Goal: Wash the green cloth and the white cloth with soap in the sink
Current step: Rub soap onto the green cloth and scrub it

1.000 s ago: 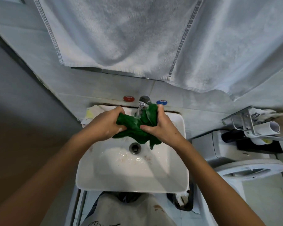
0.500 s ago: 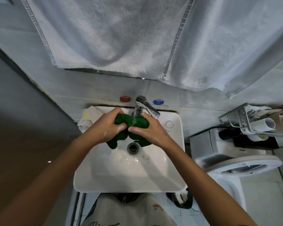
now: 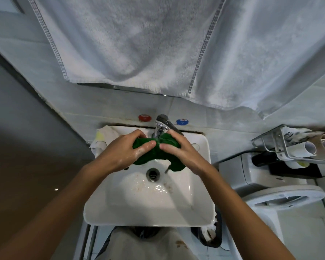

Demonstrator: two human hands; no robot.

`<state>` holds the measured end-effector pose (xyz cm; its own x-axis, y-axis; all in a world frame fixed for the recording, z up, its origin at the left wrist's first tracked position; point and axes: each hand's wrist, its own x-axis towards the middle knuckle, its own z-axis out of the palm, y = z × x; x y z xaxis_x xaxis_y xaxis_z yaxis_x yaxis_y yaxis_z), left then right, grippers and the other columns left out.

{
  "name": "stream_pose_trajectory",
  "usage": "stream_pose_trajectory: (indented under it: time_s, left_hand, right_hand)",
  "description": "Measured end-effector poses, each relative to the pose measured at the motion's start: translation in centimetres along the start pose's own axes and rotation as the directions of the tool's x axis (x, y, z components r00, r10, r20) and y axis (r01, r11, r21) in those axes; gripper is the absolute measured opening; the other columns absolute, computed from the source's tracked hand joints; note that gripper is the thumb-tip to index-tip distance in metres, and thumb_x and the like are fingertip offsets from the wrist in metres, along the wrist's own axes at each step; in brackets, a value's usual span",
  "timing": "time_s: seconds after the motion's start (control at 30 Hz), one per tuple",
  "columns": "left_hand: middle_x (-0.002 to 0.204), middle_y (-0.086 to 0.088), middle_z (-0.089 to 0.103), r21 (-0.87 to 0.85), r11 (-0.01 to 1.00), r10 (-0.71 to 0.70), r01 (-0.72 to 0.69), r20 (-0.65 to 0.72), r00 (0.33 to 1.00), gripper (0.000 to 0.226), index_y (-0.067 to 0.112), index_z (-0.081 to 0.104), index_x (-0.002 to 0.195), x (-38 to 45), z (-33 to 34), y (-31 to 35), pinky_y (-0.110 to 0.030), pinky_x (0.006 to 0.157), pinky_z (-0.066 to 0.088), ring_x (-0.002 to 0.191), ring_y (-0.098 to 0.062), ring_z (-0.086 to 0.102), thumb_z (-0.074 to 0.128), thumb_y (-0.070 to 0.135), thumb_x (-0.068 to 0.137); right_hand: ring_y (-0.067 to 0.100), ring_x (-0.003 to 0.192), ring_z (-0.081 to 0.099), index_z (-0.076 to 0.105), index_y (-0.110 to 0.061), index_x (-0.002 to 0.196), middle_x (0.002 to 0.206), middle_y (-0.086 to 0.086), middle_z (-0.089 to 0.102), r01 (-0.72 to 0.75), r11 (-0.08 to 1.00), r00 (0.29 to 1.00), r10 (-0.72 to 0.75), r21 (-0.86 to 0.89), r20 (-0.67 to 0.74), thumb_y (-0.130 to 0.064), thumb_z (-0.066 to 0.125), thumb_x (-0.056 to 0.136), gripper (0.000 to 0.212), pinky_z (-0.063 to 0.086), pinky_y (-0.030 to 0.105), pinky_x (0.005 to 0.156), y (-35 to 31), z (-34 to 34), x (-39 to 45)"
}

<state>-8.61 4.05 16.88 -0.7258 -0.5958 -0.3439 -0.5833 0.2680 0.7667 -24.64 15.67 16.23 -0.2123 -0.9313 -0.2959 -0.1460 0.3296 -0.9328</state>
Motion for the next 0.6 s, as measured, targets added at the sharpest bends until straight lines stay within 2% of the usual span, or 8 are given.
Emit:
stream_pose_trajectory:
  time_s: [0.07,0.13,0.23,0.3,0.37,0.43,0.5,0.6]
  left_hand:
    - [0.075,0.000,0.061,-0.024,0.999,0.019,-0.025,-0.239,0.971,0.044,0.020,0.056,0.083,0.2,1.5,0.5,-0.045,0.063,0.054,0.070,-0.021,0.061,0.045,0.063,0.086]
    - [0.067,0.002,0.061,-0.105,0.992,0.011,-0.064,-0.443,0.896,0.044,0.017,0.058,0.075,0.0,3.5,1.4,-0.040,0.064,0.050,0.069,-0.020,0.060,0.043,0.057,0.086]
    - [0.060,0.001,0.060,-0.224,0.965,-0.023,-0.134,-0.583,0.812,0.044,0.017,0.060,0.068,0.8,4.9,3.1,-0.037,0.061,0.049,0.060,-0.019,0.058,0.043,0.052,0.087]
    - [0.052,0.003,0.053,-0.341,0.933,-0.142,-0.113,-0.639,0.756,0.039,0.020,0.054,0.056,2.2,3.7,3.5,-0.036,0.059,0.045,0.053,-0.016,0.052,0.049,0.039,0.090]
    - [0.048,0.002,0.048,-0.366,0.925,-0.185,-0.105,-0.673,0.716,0.041,0.018,0.047,0.050,3.0,3.3,3.5,-0.037,0.056,0.042,0.050,-0.015,0.045,0.052,0.029,0.089]
    - [0.050,-0.001,0.050,-0.293,0.950,-0.120,-0.110,-0.667,0.735,0.037,0.013,0.050,0.055,1.8,4.8,4.0,-0.034,0.053,0.042,0.050,-0.014,0.046,0.053,0.027,0.088]
    - [0.051,0.003,0.051,-0.241,0.950,-0.005,-0.198,-0.646,0.763,0.033,0.013,0.052,0.060,0.1,6.5,4.8,-0.023,0.049,0.039,0.048,-0.010,0.047,0.054,0.026,0.089]
    - [0.049,0.002,0.047,-0.276,0.947,-0.069,-0.167,-0.680,0.730,0.037,0.018,0.046,0.053,2.1,4.7,4.3,-0.031,0.052,0.039,0.050,-0.020,0.045,0.052,0.029,0.088]
  right_hand:
    - [0.020,0.090,0.065,0.064,-0.018,0.091,0.096,0.011,0.066,-0.045,0.989,0.986,0.067,0.144,-0.151,-0.039,0.057,0.093,0.023,0.054,0.031,0.076,-0.8,1.3,0.3]
    - [0.010,0.078,0.064,0.066,-0.020,0.077,0.078,-0.001,0.066,-0.040,0.970,0.925,0.126,0.238,-0.358,-0.039,0.056,0.094,0.027,0.052,0.022,0.073,-2.1,2.5,1.4]
    - [0.006,0.057,0.052,0.059,-0.017,0.063,0.058,-0.007,0.055,0.055,0.935,0.800,0.168,0.350,-0.576,-0.017,0.057,0.091,0.028,0.045,0.023,0.060,-3.3,4.8,2.9]
    - [0.006,0.056,0.045,0.052,-0.023,0.057,0.055,-0.012,0.050,0.123,0.917,0.781,0.146,0.379,-0.607,-0.006,0.053,0.088,0.036,0.040,0.025,0.060,-3.2,6.8,2.6]
    - [0.004,0.055,0.044,0.049,-0.025,0.056,0.052,-0.015,0.050,0.139,0.920,0.796,0.116,0.366,-0.594,-0.002,0.050,0.087,0.039,0.038,0.022,0.059,-2.9,7.2,2.2]
    - [0.004,0.050,0.039,0.044,-0.020,0.054,0.046,-0.014,0.046,0.095,0.925,0.779,0.161,0.368,-0.606,0.001,0.049,0.087,0.039,0.035,0.021,0.055,-2.9,5.8,2.9]
    - [0.008,0.049,0.040,0.043,-0.014,0.055,0.047,-0.009,0.043,0.050,0.907,0.750,0.242,0.418,-0.615,0.000,0.050,0.088,0.038,0.034,0.025,0.055,-2.9,4.4,4.3]
    - [0.009,0.056,0.048,0.050,-0.016,0.061,0.053,-0.008,0.051,0.079,0.903,0.769,0.215,0.423,-0.602,-0.004,0.048,0.092,0.033,0.042,0.027,0.060,-2.9,6.0,3.7]
